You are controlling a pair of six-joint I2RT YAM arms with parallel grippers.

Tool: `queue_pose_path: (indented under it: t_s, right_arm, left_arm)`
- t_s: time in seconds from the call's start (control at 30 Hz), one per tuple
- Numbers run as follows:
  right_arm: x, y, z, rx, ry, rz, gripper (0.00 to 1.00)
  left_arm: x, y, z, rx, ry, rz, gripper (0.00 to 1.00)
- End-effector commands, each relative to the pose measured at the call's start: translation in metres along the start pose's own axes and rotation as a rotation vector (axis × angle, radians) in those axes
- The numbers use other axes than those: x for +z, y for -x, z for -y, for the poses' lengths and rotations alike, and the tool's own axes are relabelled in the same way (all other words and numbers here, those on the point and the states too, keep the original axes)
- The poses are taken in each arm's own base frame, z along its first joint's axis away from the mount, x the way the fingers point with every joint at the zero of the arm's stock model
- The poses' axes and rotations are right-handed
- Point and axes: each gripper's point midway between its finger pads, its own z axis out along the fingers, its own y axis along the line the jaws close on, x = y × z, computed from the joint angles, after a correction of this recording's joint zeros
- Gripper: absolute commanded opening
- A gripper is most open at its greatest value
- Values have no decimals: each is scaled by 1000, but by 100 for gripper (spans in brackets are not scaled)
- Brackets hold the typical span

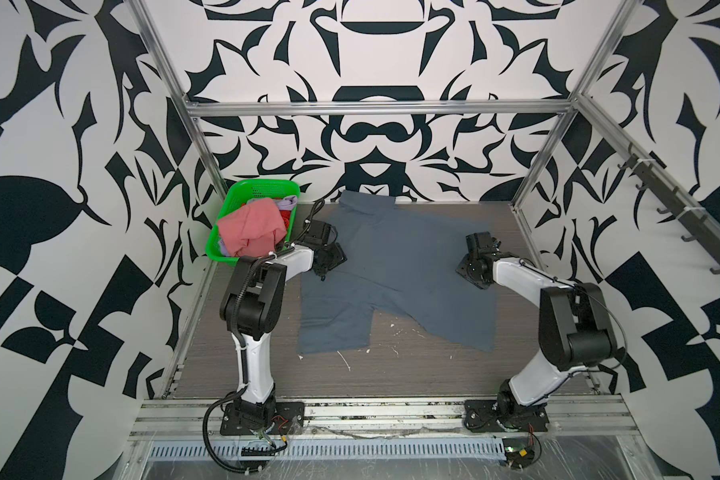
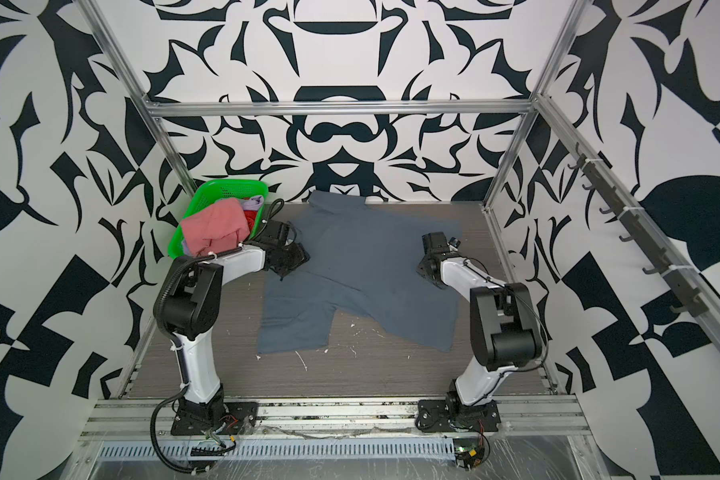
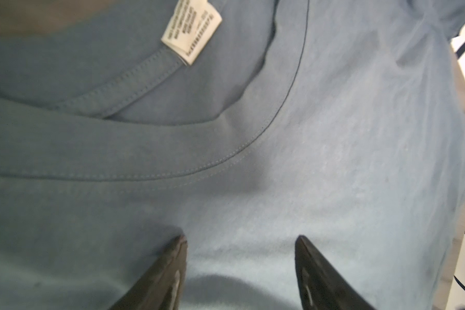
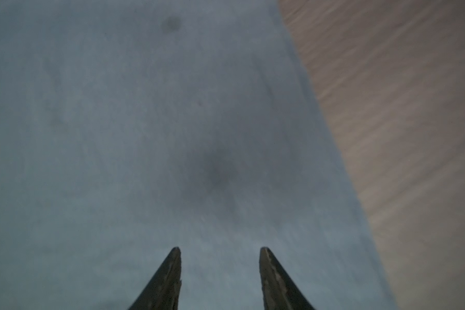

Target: Fold and stack the t-shirts

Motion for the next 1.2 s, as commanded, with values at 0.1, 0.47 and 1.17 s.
queue_pose_path:
  t_s: [0.1, 0.47, 1.17]
  right_arm:
    - [23, 15, -44, -44, 108, -22, 48]
    - [30, 32, -90, -121, 249, -32, 46]
    - [42, 116, -170, -149, 360, 122, 49]
  left_arm:
    - [-8, -71, -91, -155, 242, -115, 67]
    - [-59, -77, -53, -48, 184, -59, 67]
    - [34, 108, 36, 81, 43, 99, 68]
